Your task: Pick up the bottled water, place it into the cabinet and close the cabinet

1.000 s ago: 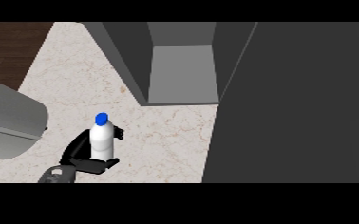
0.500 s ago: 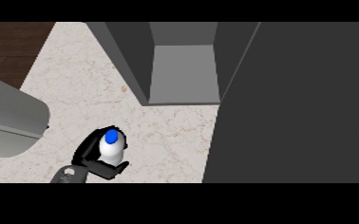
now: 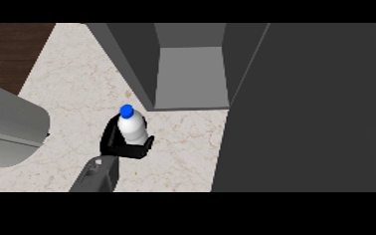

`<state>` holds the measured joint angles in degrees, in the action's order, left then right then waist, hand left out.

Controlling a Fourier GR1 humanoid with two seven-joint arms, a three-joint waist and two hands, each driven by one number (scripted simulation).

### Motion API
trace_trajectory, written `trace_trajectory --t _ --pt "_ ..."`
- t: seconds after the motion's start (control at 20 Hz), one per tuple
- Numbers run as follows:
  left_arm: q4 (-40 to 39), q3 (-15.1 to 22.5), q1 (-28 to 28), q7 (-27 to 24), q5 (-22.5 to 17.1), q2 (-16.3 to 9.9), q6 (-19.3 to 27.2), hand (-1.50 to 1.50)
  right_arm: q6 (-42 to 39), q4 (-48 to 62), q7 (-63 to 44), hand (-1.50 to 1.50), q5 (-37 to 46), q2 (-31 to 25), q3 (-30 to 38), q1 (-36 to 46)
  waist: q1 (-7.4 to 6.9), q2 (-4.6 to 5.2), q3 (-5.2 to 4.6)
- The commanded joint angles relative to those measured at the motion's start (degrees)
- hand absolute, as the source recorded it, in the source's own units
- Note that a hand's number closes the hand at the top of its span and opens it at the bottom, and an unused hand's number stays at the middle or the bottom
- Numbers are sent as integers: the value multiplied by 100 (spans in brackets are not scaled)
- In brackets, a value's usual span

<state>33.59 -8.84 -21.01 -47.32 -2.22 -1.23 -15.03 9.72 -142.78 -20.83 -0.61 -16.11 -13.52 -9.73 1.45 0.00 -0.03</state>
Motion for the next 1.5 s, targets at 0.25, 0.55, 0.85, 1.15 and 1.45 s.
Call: trace_trajectory --t 0.25,0.55,0.85,1.15,1.45 --pt "202 677 -816 649 -1260 122 193 150 -612 -417 336 -150 -1100 33 988 -665 -19 -23 9" --pt "630 1595 -730 927 -2171 116 802 150 -956 -25 706 -150 -1512 139 1747 -787 2 -34 12" --pt "728 2052 -1213 1075 -2632 111 1514 150 -1331 278 834 -150 -1843 60 2213 -619 191 -21 10" --pt "1091 2543 -1323 1213 -2771 104 2032 150 -1489 648 908 -150 -1996 154 2358 -465 262 -29 16" --pt "1241 2690 -1537 1505 -3011 98 2556 150 -1739 792 964 -150 -2271 60 2553 -412 421 -15 18"
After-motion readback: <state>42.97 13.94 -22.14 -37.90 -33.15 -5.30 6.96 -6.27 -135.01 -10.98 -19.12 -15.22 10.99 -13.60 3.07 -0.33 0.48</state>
